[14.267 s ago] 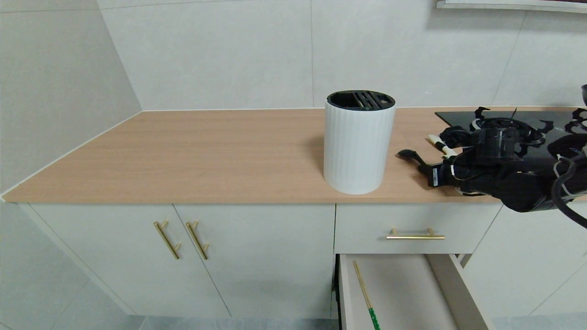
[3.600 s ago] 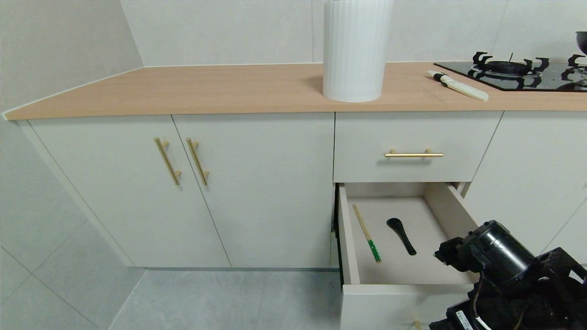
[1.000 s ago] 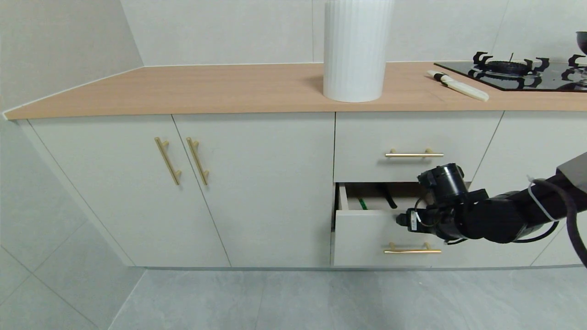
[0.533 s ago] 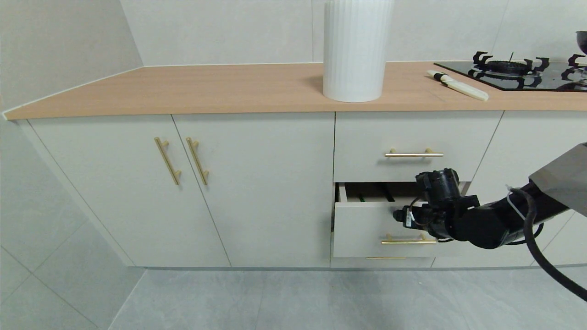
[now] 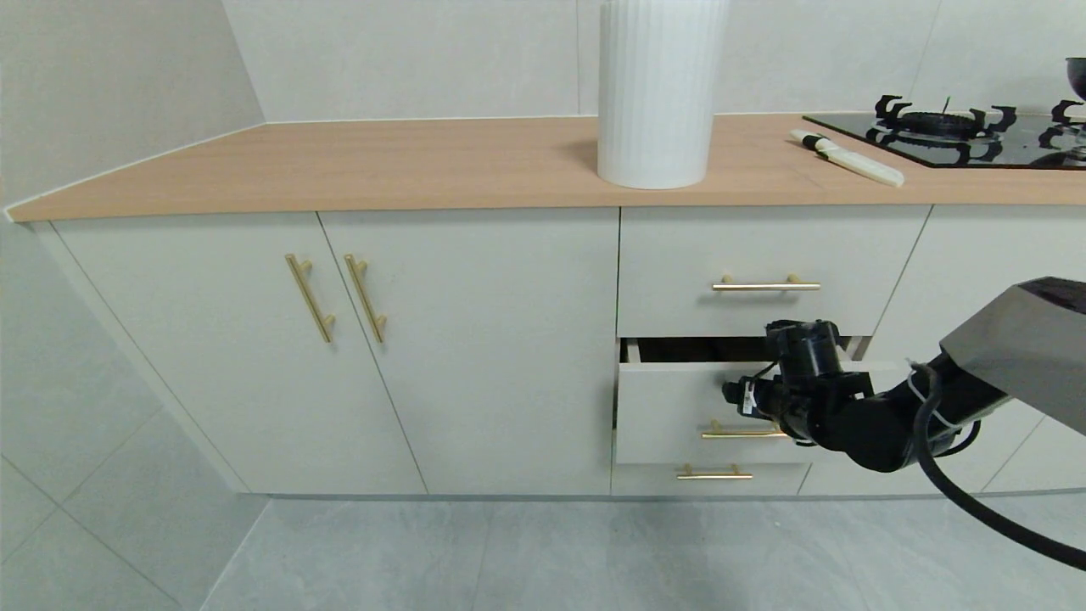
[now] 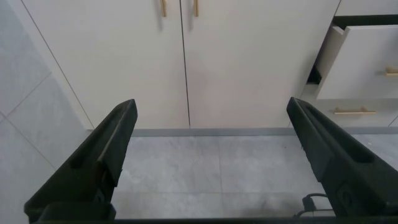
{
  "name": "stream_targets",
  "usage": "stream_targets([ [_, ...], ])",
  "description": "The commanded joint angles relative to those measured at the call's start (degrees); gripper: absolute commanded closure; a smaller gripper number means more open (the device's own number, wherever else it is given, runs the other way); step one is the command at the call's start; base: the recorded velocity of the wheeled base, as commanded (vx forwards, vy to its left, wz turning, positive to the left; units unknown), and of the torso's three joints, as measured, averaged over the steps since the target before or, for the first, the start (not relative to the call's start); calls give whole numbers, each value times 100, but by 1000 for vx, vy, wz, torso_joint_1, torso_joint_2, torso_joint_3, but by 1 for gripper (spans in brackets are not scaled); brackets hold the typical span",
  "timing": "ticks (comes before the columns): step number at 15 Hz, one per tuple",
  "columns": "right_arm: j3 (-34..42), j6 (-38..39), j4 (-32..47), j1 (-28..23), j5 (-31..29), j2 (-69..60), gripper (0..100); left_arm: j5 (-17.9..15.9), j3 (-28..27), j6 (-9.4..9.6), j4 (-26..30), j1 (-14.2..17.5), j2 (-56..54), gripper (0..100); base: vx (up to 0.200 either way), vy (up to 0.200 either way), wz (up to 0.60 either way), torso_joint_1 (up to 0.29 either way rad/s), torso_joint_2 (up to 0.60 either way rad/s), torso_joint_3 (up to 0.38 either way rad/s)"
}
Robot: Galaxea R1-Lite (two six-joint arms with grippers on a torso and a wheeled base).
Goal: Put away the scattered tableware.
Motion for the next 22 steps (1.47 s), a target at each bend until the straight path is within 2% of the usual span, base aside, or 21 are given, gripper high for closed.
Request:
stream_targets([
  [1, -26, -7, -187, 3, -63, 193, 0, 1, 0, -7, -1, 1, 5, 0, 0, 0, 0, 0, 0, 0],
  [4, -44, -51, -354, 12, -81, 272, 0, 1, 0, -7, -1, 1, 5, 0, 0, 0, 0, 0, 0, 0],
  [7, -228, -86, -890, 12, -283, 554, 0, 1, 0, 2, -1, 1, 5, 0, 0, 0, 0, 0, 0, 0],
  [12, -554, -69, -987, 3, -494, 800, 0, 1, 0, 2, -1, 1, 5, 0, 0, 0, 0, 0, 0, 0],
  [16, -782, -86, -1383, -6, -678, 1037, 0, 1, 0, 2, -1, 1, 5, 0, 0, 0, 0, 0, 0, 0],
  [22, -1222, -78, -1470, -190, -898, 1318, 0, 1, 0, 2, -1, 1, 5, 0, 0, 0, 0, 0, 0, 0],
])
